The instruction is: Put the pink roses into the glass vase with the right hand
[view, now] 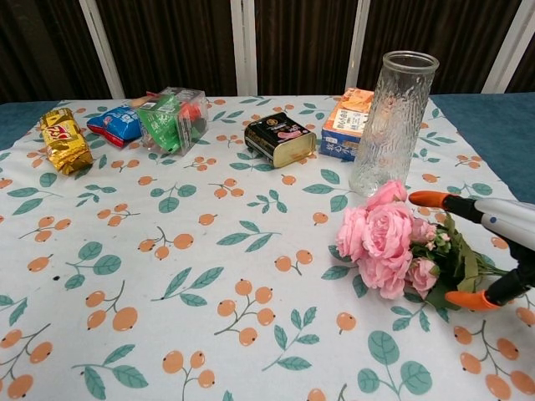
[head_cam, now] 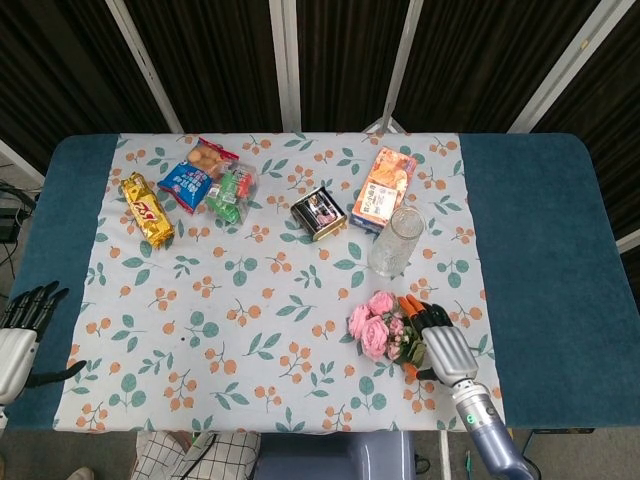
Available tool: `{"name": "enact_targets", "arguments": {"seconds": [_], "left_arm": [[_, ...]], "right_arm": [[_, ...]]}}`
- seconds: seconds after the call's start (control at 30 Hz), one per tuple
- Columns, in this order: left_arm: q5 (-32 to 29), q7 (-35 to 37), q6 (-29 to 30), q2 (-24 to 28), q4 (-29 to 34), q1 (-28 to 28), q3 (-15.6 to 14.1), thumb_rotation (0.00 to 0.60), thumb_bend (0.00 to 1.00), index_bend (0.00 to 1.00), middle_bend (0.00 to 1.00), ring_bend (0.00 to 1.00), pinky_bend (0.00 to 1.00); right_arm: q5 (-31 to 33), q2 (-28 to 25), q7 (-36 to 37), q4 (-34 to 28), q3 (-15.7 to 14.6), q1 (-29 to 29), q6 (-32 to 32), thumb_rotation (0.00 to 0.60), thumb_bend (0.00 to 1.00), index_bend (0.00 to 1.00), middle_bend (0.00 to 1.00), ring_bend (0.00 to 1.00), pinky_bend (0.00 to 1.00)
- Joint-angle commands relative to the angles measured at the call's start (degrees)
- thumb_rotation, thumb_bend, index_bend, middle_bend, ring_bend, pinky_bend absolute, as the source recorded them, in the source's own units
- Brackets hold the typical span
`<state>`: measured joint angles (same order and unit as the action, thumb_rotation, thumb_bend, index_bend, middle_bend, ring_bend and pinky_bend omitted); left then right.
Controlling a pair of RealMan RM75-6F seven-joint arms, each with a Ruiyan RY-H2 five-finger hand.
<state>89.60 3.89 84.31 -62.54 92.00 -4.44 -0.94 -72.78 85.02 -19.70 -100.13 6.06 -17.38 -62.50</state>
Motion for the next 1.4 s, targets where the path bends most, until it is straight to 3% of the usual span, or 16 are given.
{"name": "enact_targets", "arguments": {"seconds": [0.03,0.2,0.33,0.47,0.67,0.83,1.0,1.4], "left_arm": [[-0.1,0.1,-0.1,0.1,0.1,-0.1,0.0,0.6,0.0,0.0,0.0,0.0,0.0],[-0.2,0.3,-0.4,0.2,0.2,-0.1,0.0,0.6,0.0,0.0,0.0,0.0,0.0],[-0.3,0.4,-0.6,0.3,0.3,-0.2,-0.1,0.6,0.0,0.0,0.0,0.0,0.0],[-0.4,0.4,-0.7,0.4,0.4,-0.2,0.0,0.6,0.0,0.0,0.0,0.0,0.0],[-0.6,0.7,-0.8,0.5,0.5,-0.2,0.0,0.6,0.0,0.0,0.0,0.0,0.0],[-0.5,0.6,-0.8,0.5,0.7,-0.2,-0.1,0.6,0.0,0.0,0.0,0.0,0.0],[-0.6,0.7,-0.8,0.6,0.9,-0.1,-0.2,0.6,0.0,0.0,0.0,0.0,0.0],[-0.2,0.3,-0.8,0.7,1.4,0.0,-0.5,0.6,0.0,0.0,0.0,0.0,0.0]], "right_arm": [[1.1,2.0,-1.0,1.5,0.9,-1.3,0.5,0.6,0.29,0.0,0.01,0.01,0.0],[2.1,5.1,-2.0,3.7,1.9,-2.6,0.3,0.6,0.29,0.04,0.15,0.14,0.02],[2.5,7.5,-2.5,5.4,2.5,-3.7,-0.2,0.6,0.29,0.25,0.31,0.33,0.14],[2.7,8.9,-2.5,6.3,2.7,-4.1,-0.7,0.6,0.29,0.43,0.44,0.45,0.23],[1.6,8.5,-0.9,5.2,3.2,-4.1,-2.5,0.6,0.29,0.46,0.45,0.46,0.24],[0.7,6.0,1.1,2.1,5.3,-4.0,-4.7,0.6,0.29,0.46,0.45,0.46,0.24],[0.9,1.8,4.0,-2.7,9.8,-3.5,-8.0,0.6,0.29,0.46,0.45,0.46,0.24],[9.0,-10.0,17.3,-13.4,26.5,-1.5,-14.6,0.6,0.29,0.46,0.45,0.46,0.24]]}}
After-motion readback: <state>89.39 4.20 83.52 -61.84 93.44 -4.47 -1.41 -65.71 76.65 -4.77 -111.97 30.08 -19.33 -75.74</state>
